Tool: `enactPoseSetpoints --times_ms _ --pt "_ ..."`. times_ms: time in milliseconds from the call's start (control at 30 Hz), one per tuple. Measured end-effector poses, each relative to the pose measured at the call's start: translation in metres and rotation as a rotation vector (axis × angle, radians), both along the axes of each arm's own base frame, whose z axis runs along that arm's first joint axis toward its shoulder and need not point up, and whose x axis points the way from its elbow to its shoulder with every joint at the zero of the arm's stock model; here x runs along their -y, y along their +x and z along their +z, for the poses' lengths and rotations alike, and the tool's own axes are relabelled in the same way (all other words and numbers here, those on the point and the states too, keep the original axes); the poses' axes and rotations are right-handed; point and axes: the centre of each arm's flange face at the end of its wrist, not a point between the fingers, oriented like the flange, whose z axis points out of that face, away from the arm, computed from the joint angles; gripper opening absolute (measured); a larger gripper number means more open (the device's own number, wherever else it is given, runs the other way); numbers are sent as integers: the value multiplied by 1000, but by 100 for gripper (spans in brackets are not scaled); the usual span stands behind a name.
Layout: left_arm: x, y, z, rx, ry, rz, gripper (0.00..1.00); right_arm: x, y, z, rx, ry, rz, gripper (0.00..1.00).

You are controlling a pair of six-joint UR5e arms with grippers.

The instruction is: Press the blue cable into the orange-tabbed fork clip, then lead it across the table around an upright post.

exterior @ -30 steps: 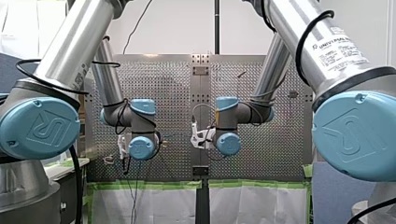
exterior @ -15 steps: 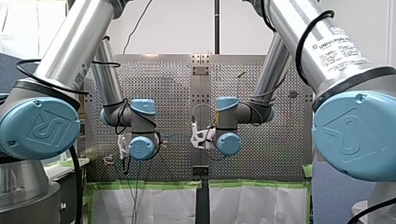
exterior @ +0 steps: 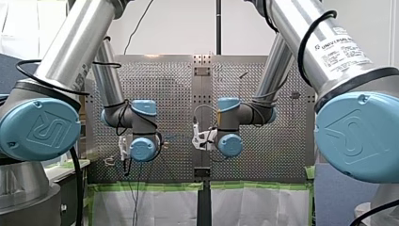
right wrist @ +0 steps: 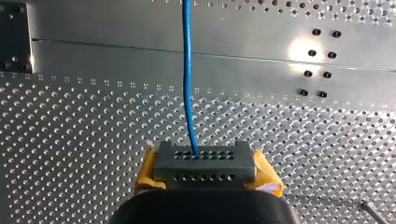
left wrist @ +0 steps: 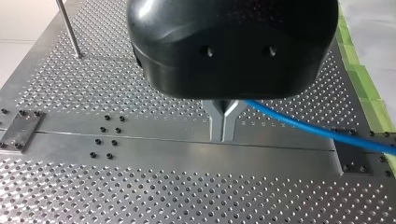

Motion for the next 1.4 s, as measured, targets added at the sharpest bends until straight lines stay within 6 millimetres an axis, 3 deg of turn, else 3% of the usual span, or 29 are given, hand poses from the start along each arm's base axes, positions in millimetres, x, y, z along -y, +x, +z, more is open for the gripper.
enactPoseSetpoints --times_ms 667,1033,1400 --pt "0 0 0 1 0 -1 0 0 0 -1 -1 1 -1 0" --pt "1 0 1 1 -1 -2 0 -9 -13 -46 -82 80 -7 0" --pt "1 0 1 1 -1 -2 0 -10 -14 -53 -93 91 -8 0"
